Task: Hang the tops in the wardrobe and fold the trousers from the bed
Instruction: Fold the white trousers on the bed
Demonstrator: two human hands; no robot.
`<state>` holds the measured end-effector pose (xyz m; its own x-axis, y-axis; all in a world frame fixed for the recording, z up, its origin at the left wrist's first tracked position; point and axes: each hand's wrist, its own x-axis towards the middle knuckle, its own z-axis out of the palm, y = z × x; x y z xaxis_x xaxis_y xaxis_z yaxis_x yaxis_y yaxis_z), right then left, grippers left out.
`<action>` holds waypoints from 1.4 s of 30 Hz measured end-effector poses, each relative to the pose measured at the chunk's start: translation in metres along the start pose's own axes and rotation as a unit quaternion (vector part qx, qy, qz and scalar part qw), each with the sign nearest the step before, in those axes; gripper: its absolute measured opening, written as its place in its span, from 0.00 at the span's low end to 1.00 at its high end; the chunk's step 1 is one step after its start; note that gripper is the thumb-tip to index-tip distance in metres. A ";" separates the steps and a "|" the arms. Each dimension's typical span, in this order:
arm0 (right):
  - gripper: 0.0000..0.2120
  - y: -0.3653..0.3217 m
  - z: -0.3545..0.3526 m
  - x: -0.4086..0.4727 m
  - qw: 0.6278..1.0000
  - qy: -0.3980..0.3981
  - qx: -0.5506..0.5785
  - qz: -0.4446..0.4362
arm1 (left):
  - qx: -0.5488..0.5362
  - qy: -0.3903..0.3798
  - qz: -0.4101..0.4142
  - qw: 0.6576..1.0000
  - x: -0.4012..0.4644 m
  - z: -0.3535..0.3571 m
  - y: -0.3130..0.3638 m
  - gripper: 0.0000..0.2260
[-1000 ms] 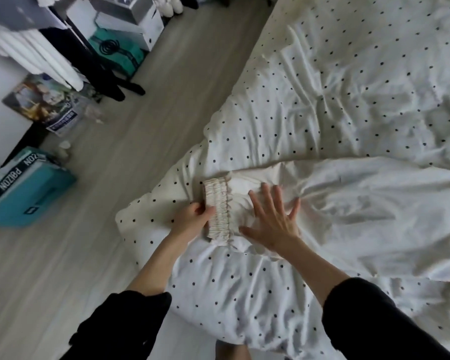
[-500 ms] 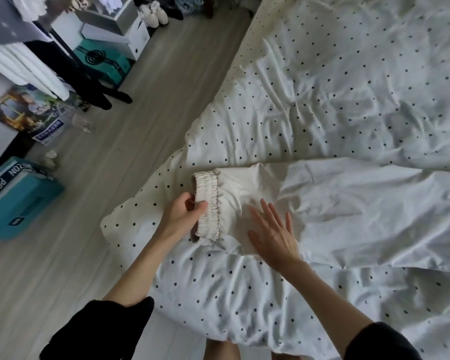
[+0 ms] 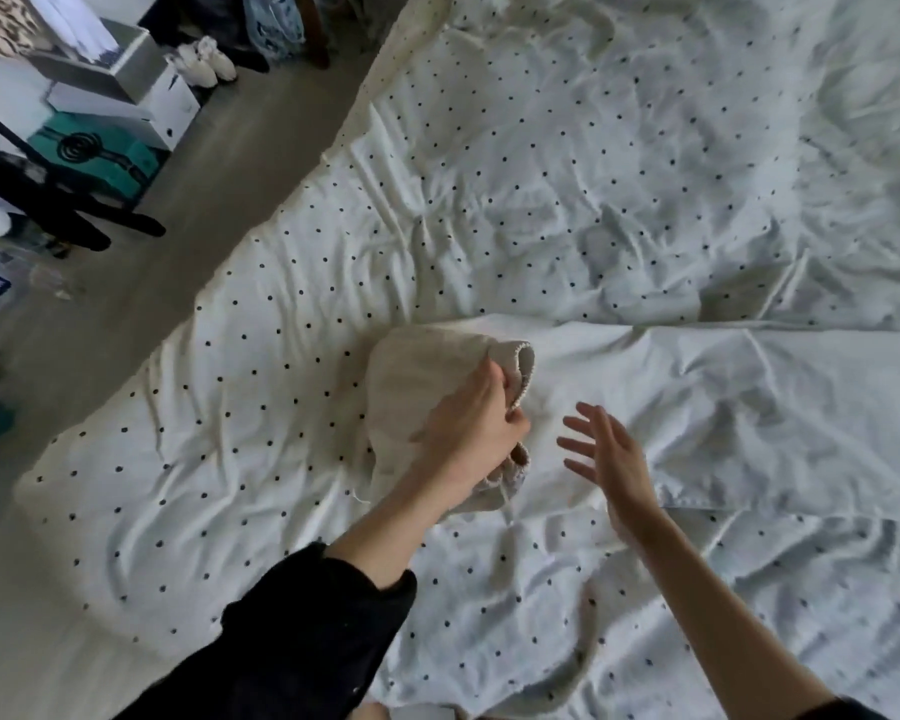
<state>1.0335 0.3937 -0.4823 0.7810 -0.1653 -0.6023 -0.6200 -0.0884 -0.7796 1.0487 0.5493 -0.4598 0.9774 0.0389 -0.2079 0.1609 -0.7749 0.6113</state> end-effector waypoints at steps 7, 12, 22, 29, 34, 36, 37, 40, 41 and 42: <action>0.15 0.011 -0.036 0.018 0.955 0.071 -0.230 -0.176 | 0.090 -0.148 0.069 0.982 -0.007 0.074 0.014 0.20; 0.16 0.021 -0.003 0.005 0.862 -0.014 -0.352 -0.365 | -0.140 0.013 -0.001 0.990 -0.041 0.053 -0.018 0.18; 0.30 0.034 0.008 0.030 0.775 -0.123 -0.550 -0.288 | -0.366 0.014 -0.331 0.869 -0.026 0.015 -0.099 0.25; 0.31 0.027 0.007 0.034 0.763 -0.084 -0.572 -0.291 | -0.434 -0.052 -0.264 0.860 -0.034 -0.003 -0.093 0.17; 0.21 0.015 -0.002 0.022 0.889 -0.097 -0.407 -0.186 | -0.383 -0.086 -0.192 0.900 -0.040 -0.022 -0.045 0.24; 0.16 0.005 -0.015 0.020 0.940 -0.119 -0.294 -0.122 | -0.347 -0.099 -0.147 0.921 -0.035 -0.026 -0.013 0.24; 0.14 0.000 -0.024 0.020 0.963 -0.130 -0.220 -0.088 | -0.331 -0.104 -0.126 0.929 -0.031 -0.025 0.005 0.23; 0.11 -0.015 -0.066 0.019 0.989 -0.146 -0.004 0.011 | -0.286 -0.111 -0.085 0.948 -0.019 -0.002 0.060 0.25; 0.11 -0.018 -0.082 0.019 0.988 -0.146 0.044 0.026 | -0.271 -0.111 -0.081 0.953 -0.015 0.011 0.078 0.26; 0.13 -0.019 -0.101 0.021 0.987 -0.139 0.071 0.029 | -0.254 -0.114 -0.074 0.958 -0.011 0.027 0.097 0.28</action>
<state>1.0545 0.2928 -0.4631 0.7479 0.1108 -0.6545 -0.6622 0.0554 -0.7473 1.0502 0.4569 -0.4185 0.8926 -0.0578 -0.4471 0.3985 -0.3628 0.8424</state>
